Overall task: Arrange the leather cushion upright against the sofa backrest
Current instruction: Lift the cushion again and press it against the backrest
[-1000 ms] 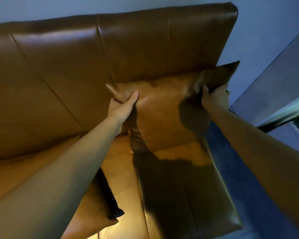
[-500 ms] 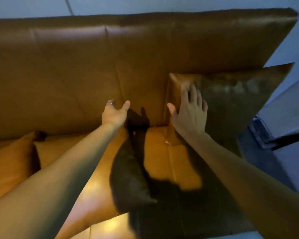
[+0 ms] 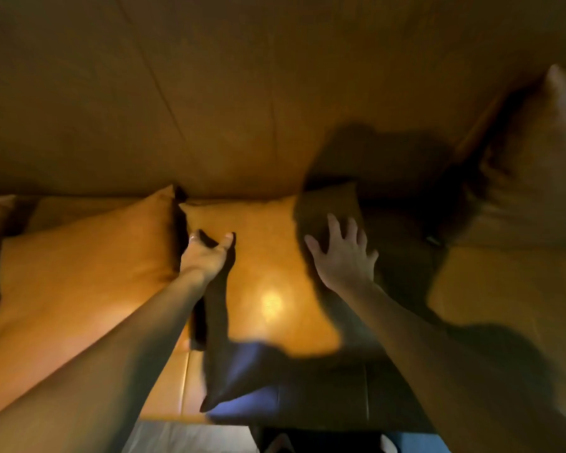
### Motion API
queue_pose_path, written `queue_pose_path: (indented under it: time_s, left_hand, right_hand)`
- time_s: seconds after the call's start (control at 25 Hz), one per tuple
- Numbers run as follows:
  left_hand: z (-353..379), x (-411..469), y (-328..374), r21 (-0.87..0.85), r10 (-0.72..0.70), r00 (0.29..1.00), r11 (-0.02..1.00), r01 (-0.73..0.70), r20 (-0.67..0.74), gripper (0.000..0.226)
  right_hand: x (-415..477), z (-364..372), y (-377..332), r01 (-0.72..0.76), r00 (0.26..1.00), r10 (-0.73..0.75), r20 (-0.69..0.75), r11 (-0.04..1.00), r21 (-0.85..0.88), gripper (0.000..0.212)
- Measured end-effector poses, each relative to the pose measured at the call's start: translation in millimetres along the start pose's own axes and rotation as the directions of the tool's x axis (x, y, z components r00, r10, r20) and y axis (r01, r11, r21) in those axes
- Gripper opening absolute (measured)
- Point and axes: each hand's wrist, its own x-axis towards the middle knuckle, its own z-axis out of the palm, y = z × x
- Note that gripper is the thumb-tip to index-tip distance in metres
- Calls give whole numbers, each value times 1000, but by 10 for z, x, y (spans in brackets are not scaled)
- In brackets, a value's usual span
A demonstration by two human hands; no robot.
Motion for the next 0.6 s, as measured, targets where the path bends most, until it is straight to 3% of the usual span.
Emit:
queue_pose_path:
  time_s: [0.08,0.24,0.36,0.44,0.52,0.6]
  left_hand:
    - [32,91,-256,-104,-29,998,994,35,53,103]
    - [134,259,-378,-130,-50,998,990,55,40,96]
    - [127,366,-370,-148,-84,995,985,91,51,103]
    - [76,393,-335,-236,-133,988,961,147,75,114]
    - [46,371,-246,-331,-207,971,913,236,121,127]
    - [73,316,-151,-360,-230,963,894,266,140,128]
  right_hand:
    - [-41,245,-34,-13,1000,14,17,999,-48,76]
    - [44,365,-75,-33,999,30,-44,998,-55,73]
    - [137,333,-41,-45,995,49,-84,997,56,67]
    - [199,290,49,-133,988,145,-54,973,190,69]
    - [320,248,200,-309,950,302,74,883,354,80]
    - [441,153,332,-475,878,416,237,696,538,102]
